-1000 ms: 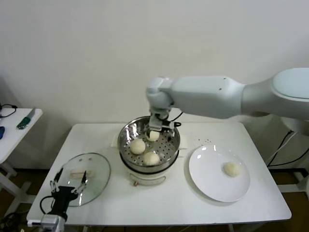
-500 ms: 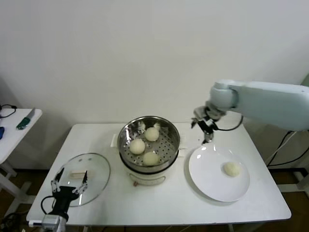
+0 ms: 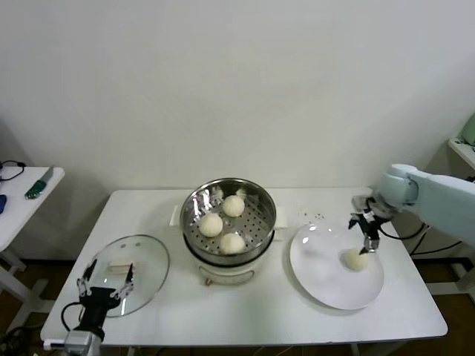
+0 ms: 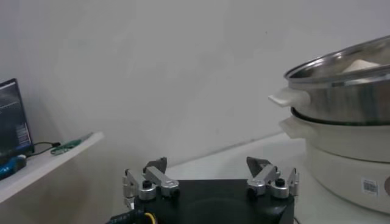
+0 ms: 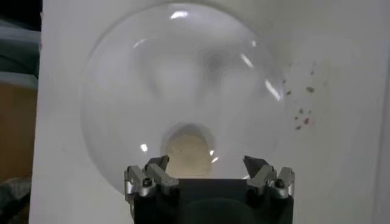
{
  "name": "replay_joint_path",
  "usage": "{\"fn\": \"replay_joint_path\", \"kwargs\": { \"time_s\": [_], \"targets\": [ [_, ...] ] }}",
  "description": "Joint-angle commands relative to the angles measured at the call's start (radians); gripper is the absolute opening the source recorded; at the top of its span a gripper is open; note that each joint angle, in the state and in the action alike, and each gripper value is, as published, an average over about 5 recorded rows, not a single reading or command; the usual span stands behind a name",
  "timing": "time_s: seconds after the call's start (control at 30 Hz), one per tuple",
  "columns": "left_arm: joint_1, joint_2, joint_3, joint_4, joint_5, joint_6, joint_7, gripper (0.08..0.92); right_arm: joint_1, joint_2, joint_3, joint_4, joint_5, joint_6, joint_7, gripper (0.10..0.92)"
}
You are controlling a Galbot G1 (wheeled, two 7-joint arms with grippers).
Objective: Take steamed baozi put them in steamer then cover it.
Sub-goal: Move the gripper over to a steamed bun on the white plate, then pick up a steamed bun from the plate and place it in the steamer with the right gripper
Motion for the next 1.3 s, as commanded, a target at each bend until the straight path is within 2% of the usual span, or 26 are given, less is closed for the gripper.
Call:
{"fn": "replay_joint_path", "kwargs": {
  "time_s": [0.03, 0.4, 0.87, 1.13, 1.3],
  "targets": [
    [-0.007, -0.003, 0.001, 0.001, 0.009, 0.009, 0.0, 0.823, -0.285, -0.039, 0.222, -0.126, -0.115, 0.009, -0.022, 0.823],
    [-0.011, -0.01, 0.002, 0.004, 0.016, 0.013, -0.001, 0.823, -0.288, 0.076, 0.252, -0.209, -0.112, 0.018, -0.02, 0.823],
    [-0.01, -0.012, 0.001, 0.002, 0.016, 0.013, -0.001, 0.823, -0.273, 0.099, 0.218, -0.214, -0.115, 0.016, -0.032, 0.82],
    [-0.012, -0.016, 0.004, -0.002, 0.017, 0.013, -0.001, 0.823, -0.211, 0.088, 0.177, -0.197, -0.07, 0.011, -0.03, 0.721],
    [-0.023, -0.03, 0.011, -0.004, 0.018, 0.012, -0.001, 0.823, -0.057, 0.09, 0.061, -0.169, 0.05, -0.011, -0.025, 0.692]
  ]
}}
